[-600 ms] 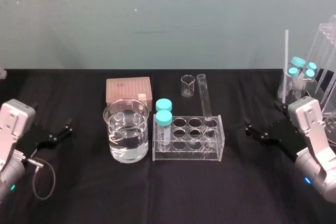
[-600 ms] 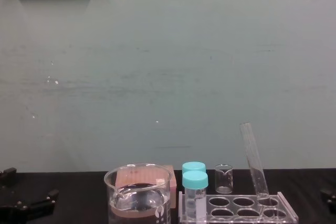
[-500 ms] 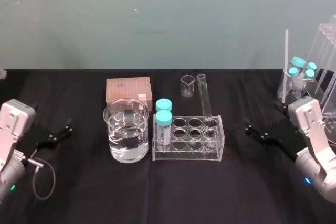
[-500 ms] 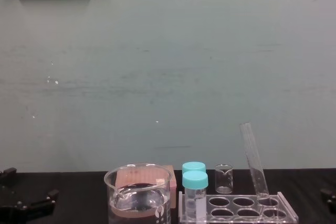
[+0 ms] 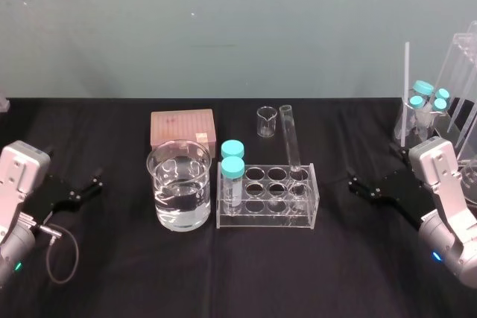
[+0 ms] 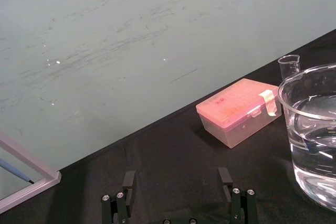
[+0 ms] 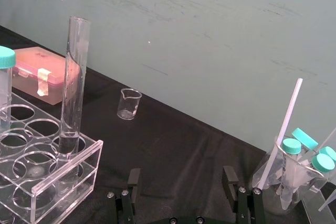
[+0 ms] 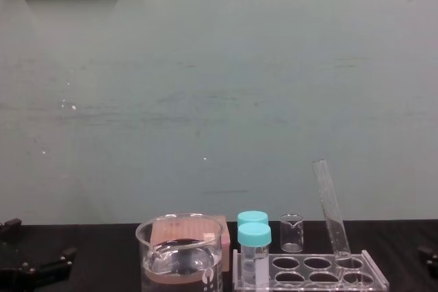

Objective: Hold the test tube with one hand and immerse one end into the beaker, then return it to the test tube rack.

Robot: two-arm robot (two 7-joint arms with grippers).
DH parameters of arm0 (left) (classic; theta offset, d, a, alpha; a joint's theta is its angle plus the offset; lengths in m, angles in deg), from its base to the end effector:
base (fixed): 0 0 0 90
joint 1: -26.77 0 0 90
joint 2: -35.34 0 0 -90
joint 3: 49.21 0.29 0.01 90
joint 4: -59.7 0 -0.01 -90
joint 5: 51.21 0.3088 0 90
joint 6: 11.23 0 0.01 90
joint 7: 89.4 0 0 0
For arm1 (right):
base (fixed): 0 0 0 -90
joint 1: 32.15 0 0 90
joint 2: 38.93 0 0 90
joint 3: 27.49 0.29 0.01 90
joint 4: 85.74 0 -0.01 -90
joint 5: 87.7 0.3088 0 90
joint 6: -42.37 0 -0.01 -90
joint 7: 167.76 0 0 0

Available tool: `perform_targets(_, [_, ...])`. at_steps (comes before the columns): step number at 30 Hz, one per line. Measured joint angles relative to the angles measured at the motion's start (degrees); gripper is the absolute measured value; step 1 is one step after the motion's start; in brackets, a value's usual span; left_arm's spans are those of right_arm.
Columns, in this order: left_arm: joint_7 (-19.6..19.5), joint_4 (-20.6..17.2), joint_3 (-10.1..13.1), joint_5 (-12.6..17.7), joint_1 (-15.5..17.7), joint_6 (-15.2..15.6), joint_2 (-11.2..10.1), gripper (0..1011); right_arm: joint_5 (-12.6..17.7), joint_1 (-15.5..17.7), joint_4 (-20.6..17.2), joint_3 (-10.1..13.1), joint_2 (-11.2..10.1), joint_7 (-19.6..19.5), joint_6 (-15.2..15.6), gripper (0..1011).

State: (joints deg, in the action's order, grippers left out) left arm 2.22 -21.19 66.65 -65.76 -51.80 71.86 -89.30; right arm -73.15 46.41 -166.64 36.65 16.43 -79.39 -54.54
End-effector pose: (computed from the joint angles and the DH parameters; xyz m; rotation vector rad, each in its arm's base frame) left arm 0.3581 0.0827 -0.3023 0.3044 -0.2849 1.2481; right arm 0.3581 -0.0827 -0.3022 -0.3042 -0.2852 -1.2482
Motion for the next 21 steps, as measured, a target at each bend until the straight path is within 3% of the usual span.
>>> perform_targets(6, [0.0,0.0,0.0,0.0,0.0,0.0,0.0,1000,1.8,-0.2,-1.9,1.8,0.1,1.8,-0.8,1000])
perform_targets(14, [0.0,0.0,0.0,0.0,0.0,0.0,0.0,1000,9.1,0.0,-7.2,5.6,1.7,6.8,-0.8,1000])
perform_targets(21, [0.0,0.0,0.0,0.0,0.0,0.0,0.0,1000,12.9,0.0,-10.9,6.9,3.0,10.7,0.5,1000])
